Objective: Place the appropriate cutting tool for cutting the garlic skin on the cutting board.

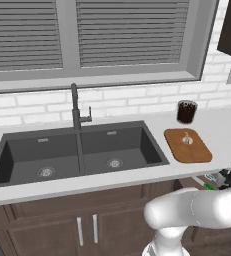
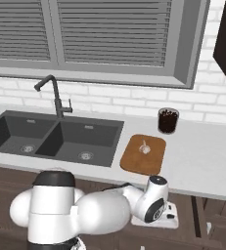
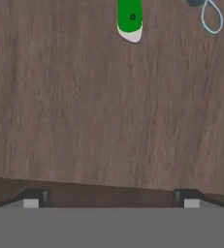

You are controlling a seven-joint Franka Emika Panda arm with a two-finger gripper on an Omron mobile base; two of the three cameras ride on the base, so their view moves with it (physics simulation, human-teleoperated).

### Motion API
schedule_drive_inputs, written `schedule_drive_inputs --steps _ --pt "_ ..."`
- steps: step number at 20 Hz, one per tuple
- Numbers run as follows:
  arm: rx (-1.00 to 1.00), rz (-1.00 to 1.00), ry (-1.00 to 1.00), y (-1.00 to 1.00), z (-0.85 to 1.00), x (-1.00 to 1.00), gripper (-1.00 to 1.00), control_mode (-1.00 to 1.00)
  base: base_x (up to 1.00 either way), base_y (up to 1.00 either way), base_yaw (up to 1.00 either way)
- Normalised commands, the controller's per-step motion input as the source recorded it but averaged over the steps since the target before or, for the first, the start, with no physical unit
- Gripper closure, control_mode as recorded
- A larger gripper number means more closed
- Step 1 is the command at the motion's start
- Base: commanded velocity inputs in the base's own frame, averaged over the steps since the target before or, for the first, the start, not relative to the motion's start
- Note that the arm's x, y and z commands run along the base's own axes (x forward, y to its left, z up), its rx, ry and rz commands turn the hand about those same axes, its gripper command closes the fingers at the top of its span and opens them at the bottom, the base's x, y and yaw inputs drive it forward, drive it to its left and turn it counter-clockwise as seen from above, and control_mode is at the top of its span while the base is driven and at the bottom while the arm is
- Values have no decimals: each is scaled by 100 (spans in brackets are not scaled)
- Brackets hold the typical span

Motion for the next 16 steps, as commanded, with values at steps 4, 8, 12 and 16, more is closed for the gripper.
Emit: schedule_drive_inputs --steps 4,8,12,16 --pt "0 0 29 -8 -6 -16 -100 -100 0 0 0" --pt "0 0 33 -3 -12 -23 -100 -100 0 0 0" --pt "0 0 31 -15 -19 -39 -100 -100 0 0 0" --pt "3 0 26 -24 -11 -64 -100 -100 0 0 0"
